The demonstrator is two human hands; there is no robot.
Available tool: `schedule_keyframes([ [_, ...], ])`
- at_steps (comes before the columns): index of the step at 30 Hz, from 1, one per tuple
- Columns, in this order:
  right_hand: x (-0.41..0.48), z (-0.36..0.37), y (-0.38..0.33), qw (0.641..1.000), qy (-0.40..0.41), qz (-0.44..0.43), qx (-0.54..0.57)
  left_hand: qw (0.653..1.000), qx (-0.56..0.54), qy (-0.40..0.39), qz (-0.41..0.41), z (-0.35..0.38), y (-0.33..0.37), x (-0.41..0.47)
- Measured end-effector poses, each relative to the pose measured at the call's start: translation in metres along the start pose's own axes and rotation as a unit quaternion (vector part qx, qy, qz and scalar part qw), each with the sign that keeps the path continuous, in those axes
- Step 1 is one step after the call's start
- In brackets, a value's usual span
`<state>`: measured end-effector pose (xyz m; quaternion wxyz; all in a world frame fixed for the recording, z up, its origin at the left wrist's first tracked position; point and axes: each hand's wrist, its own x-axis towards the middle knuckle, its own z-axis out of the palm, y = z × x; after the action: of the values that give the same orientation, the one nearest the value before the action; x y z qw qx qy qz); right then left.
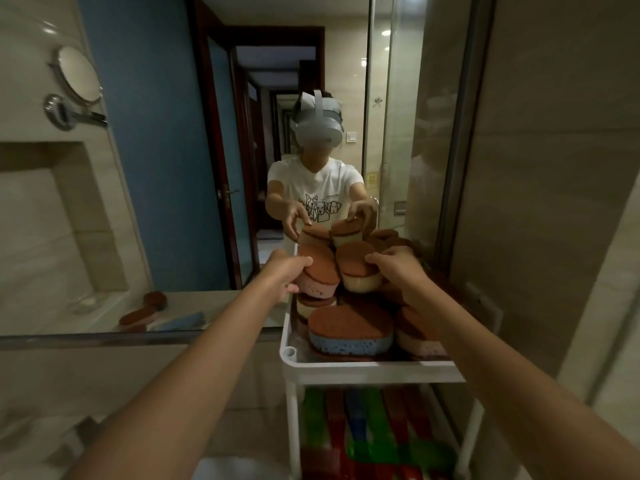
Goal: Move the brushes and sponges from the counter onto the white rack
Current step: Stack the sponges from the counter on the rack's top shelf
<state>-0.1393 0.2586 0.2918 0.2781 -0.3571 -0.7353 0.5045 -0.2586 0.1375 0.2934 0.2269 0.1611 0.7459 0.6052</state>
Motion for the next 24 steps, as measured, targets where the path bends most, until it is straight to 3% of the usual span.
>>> schedule_keyframes([
  [13,-0.001,-0.002,0.003,0.997,-0.013,0.046,0.063,1.0,-0.011,-0.019,-0.006,-0.004,-0.003,0.0],
  [24,-0.005,-0.003,0.006,0.996,-0.007,0.0,-0.088,1.0,0.026,0.003,-0.001,0.0,-0.011,-0.003],
])
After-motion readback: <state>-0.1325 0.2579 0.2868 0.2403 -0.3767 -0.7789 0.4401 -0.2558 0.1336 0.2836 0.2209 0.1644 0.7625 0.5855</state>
